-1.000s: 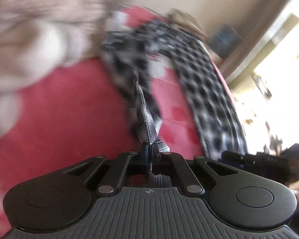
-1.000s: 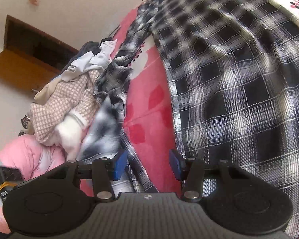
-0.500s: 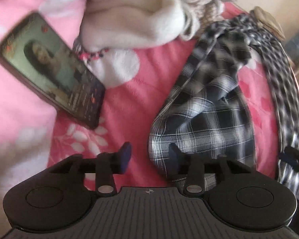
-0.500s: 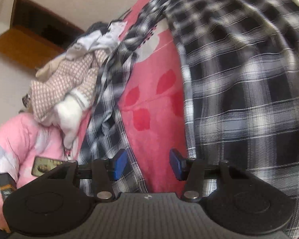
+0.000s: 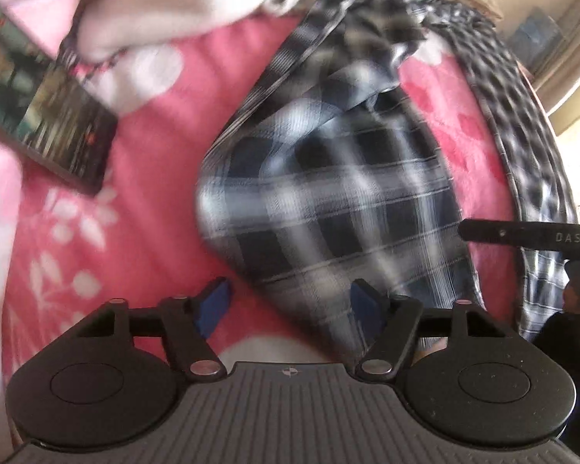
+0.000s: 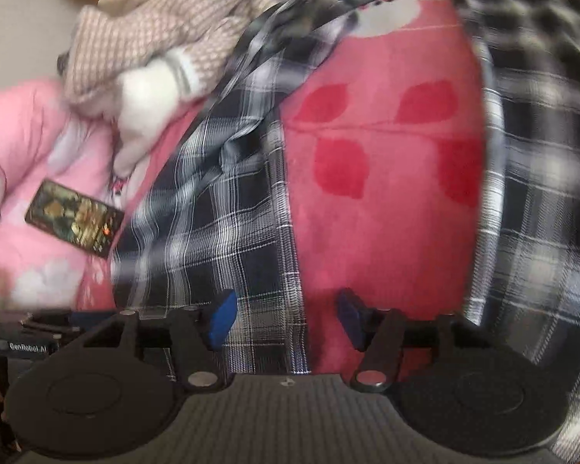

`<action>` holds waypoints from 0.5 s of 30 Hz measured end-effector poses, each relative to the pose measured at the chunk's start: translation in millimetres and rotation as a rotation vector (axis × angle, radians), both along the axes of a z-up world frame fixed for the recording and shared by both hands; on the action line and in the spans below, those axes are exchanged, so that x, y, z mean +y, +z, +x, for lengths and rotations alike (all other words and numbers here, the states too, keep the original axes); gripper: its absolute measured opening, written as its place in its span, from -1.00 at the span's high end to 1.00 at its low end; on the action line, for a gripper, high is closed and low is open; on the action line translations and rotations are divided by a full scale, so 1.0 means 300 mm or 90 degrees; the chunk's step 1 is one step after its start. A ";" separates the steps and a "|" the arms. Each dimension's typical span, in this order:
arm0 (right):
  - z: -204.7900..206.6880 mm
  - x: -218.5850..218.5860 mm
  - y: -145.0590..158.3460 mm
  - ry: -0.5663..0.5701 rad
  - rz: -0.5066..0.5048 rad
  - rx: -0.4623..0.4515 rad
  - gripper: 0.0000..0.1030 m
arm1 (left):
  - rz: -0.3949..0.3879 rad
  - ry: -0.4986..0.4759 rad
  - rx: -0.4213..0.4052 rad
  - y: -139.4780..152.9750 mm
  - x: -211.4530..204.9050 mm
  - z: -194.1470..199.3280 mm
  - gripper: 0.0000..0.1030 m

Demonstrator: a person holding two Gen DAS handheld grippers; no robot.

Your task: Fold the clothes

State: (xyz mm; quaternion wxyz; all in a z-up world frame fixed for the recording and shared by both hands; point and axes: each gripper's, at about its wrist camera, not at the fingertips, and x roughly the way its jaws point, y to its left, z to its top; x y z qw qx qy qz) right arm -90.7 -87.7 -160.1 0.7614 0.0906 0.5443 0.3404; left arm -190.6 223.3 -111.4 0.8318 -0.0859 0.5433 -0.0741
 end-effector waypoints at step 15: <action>-0.150 -0.003 0.136 0.114 0.047 -0.015 0.94 | -0.023 -0.055 -0.023 0.149 0.058 -0.024 0.93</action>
